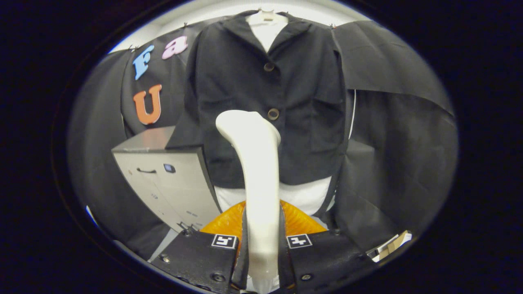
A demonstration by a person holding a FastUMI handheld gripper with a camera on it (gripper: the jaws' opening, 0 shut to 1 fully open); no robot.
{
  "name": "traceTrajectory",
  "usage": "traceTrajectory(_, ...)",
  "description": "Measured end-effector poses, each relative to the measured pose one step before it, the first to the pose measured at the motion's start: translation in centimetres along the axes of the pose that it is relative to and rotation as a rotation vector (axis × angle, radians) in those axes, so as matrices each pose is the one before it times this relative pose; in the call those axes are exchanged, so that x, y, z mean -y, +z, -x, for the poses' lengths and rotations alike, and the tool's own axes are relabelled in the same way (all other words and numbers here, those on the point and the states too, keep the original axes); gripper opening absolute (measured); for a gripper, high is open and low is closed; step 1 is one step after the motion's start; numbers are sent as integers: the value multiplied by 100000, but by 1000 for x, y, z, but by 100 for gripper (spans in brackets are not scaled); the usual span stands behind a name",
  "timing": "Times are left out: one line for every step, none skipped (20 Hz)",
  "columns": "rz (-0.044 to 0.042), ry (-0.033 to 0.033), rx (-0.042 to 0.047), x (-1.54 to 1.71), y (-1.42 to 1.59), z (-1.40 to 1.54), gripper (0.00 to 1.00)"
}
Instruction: Iron the clothes twice with a garment steamer, once on the left side and once on the right side.
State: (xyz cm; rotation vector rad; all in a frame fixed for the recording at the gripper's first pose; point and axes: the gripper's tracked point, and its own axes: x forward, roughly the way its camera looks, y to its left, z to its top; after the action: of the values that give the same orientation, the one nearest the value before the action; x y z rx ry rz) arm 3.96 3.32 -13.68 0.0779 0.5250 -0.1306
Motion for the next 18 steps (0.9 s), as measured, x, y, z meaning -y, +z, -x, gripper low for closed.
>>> traceTrajectory(-625, 727, 3054, 610, 1824, 752, 31)
traceTrajectory(-212, 695, 3620, 616, 1744, 537, 31)
traceTrajectory(-230, 695, 3682, 560, 1930, 507, 31)
traceTrajectory(-289, 859, 3493, 474, 1738, 385, 31)
traceTrajectory(-348, 1093, 3353, 350, 1674, 178, 31)
traceTrajectory(-185, 1654, 4539, 344, 1632, -27, 31)
traceTrajectory(773, 115, 5285, 424, 1703, -315, 31)
traceTrajectory(1162, -978, 3745, 850, 1031, -604, 31)
traceTrajectory(-257, -343, 3399, 640, 1132, -416, 31)
traceTrajectory(-1137, 615, 2992, 357, 1364, -228, 31)
traceTrajectory(-1497, 355, 2906, 458, 1387, -295, 31)
traceTrajectory(-1094, -127, 3368, 525, 1239, -547, 31)
traceTrajectory(-1056, -377, 3654, 521, 1401, -616, 31)
traceTrajectory(-1237, -405, 3439, 413, 1094, -634, 31)
traceTrajectory(-1283, 184, 3161, 206, 1068, -553, 31)
traceTrajectory(-1020, 972, 2926, 109, 870, -302, 31)
traceTrajectory(-362, 1103, 2714, 54, 899, -605, 31)
traceTrajectory(-10, 787, 2236, 184, 567, -588, 31)
